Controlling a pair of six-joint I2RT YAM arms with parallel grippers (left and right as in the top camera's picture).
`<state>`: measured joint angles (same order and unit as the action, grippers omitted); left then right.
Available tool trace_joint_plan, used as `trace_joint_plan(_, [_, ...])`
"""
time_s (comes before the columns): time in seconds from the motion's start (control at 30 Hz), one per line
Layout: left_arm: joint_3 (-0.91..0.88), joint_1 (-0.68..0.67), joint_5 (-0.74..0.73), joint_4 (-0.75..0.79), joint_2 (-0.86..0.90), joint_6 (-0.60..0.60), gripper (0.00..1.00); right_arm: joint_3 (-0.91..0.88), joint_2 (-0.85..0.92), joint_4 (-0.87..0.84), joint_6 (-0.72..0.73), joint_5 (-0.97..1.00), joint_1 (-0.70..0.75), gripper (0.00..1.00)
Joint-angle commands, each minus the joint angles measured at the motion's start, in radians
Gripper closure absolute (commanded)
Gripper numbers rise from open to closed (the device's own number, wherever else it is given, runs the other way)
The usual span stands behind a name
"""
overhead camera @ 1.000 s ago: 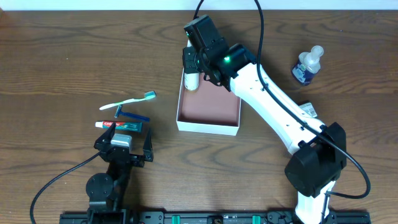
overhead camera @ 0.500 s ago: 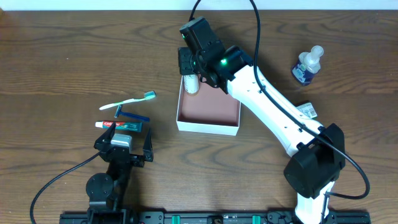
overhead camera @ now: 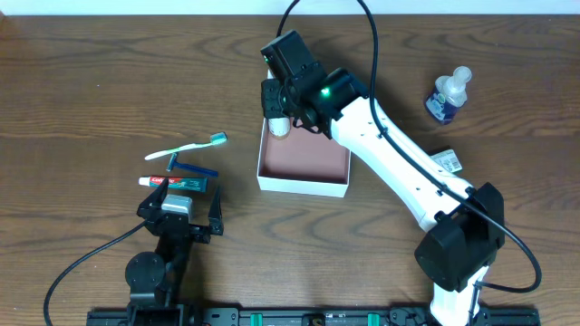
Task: Pack container
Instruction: 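Lower the tube upright into the box's back-left corner and release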
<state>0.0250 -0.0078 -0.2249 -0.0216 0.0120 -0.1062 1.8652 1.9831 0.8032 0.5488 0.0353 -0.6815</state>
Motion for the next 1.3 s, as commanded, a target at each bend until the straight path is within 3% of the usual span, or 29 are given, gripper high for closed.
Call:
trace_joint_plan(0.0, [-0.021,-0.003,-0.002,-0.030,-0.001,-0.009,0.02,0.018,-0.032,0.000,0.046,-0.002,-0.013,0.70])
trace_joint_plan(0.5, [-0.021,-0.003,-0.002,-0.030,-0.001,-0.009,0.02,0.018,-0.032,0.005,0.223,-0.001,-0.013,0.86])
trace_joint_plan(0.9, [-0.021,-0.003,-0.002,-0.030,-0.001,-0.009,0.02,0.018,-0.032,0.031,0.334,0.039,-0.013,0.91])
trace_joint_plan(0.97, [-0.021,-0.003,-0.002,-0.030,-0.001,-0.009,0.02,0.018,-0.032,0.030,0.334,0.043,-0.013,0.79])
trace_joint_plan(1.03, [-0.021,-0.003,-0.002,-0.030,-0.001,-0.009,0.02,0.018,-0.032,0.030,0.333,0.043,-0.013,0.53])
trace_joint_plan(1.1, [-0.021,-0.003,-0.002,-0.030,-0.001,-0.009,0.02,0.018,-0.033,0.026,0.302,0.036,-0.013,0.38])
trace_joint_plan(1.17, [-0.021,-0.003,-0.002,-0.030,-0.001,-0.009,0.02,0.020,-0.039,0.026,0.272,0.036,-0.013,0.28])
trace_joint_plan(1.27, [-0.021,-0.003,-0.002,-0.030,-0.001,-0.009,0.02,0.026,-0.061,0.027,0.230,0.036,-0.013,0.25])
